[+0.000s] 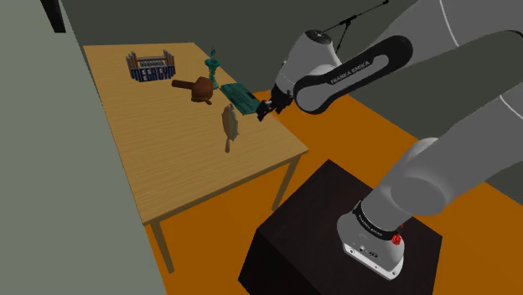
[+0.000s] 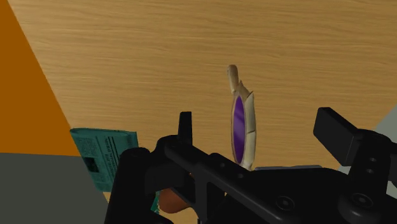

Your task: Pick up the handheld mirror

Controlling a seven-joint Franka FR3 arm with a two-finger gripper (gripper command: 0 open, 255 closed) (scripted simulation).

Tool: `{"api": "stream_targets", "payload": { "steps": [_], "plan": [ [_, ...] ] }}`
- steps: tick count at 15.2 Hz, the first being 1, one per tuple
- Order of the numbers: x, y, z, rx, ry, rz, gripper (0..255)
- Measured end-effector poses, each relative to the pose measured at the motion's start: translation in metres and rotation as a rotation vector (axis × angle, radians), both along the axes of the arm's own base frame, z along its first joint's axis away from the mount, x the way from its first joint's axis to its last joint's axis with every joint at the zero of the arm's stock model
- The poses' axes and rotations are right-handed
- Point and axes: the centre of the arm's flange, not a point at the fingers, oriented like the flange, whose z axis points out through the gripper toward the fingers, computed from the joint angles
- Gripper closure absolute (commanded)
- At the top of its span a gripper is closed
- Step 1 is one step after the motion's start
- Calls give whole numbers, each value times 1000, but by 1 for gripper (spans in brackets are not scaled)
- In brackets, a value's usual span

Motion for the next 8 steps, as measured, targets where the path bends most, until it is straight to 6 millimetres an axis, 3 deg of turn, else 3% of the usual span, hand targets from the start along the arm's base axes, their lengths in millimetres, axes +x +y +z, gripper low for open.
{"api": "stream_targets", "payload": {
  "steps": [8],
  "plan": [
    [58,9,-83,-3,-95,0,0]
  ]
}}
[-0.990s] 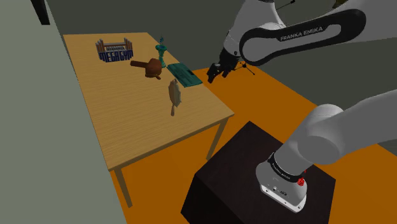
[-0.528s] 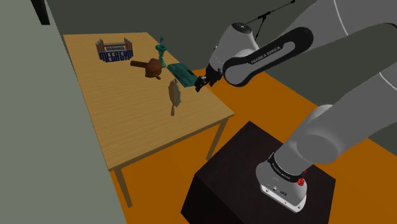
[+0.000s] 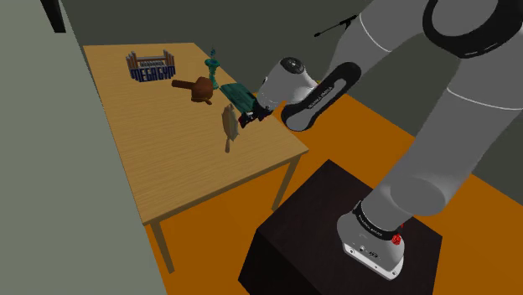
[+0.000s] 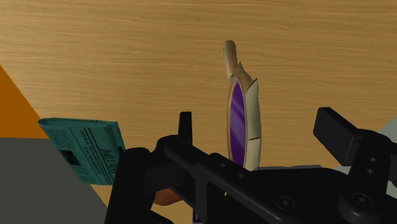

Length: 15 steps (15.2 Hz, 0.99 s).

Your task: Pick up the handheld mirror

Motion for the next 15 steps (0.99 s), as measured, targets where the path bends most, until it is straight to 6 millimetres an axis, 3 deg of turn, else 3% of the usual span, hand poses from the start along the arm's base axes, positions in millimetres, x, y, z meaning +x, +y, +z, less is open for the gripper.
{"api": "stream_targets", "payload": {
  "steps": [6,14,15],
  "plan": [
    [44,9,-56,0,-65,2,0],
    [52,11,-103,-2,-77,4,0],
    [52,11,-105,-2,-77,4,255]
  ]
}}
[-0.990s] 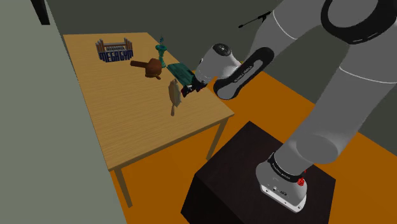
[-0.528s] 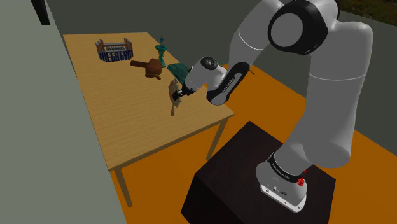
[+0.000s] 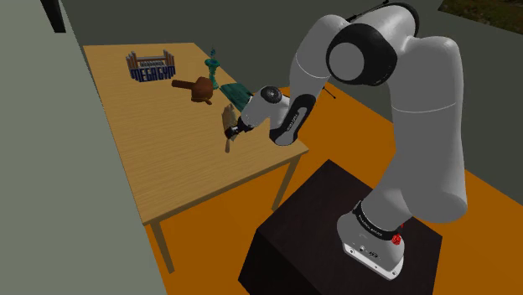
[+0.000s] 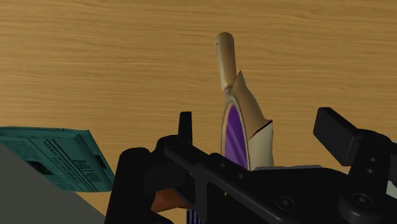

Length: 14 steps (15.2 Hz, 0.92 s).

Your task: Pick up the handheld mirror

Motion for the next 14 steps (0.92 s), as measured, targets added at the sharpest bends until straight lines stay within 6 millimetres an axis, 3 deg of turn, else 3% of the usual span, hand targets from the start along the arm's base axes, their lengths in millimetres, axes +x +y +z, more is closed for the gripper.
{"api": "stream_targets", "payload": {
  "steps": [10,14],
  "plan": [
    [0,0,-2,0,-1,0,255],
    [0,0,14,0,0,0,255]
  ]
}}
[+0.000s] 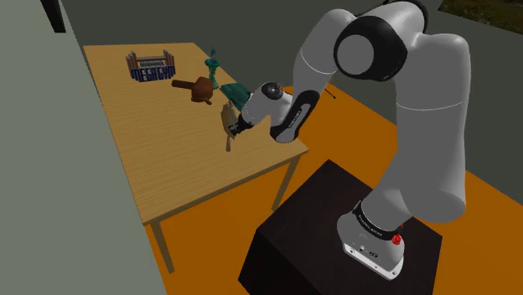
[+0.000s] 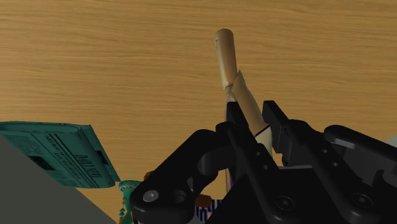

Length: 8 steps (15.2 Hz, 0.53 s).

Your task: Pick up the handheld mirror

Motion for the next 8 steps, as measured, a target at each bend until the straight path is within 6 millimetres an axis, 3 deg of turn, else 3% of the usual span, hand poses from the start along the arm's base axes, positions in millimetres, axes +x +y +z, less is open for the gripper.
{"api": "stream_targets", "payload": {
  "steps": [8],
  "plan": [
    [0,0,41,1,0,0,255]
  ]
}}
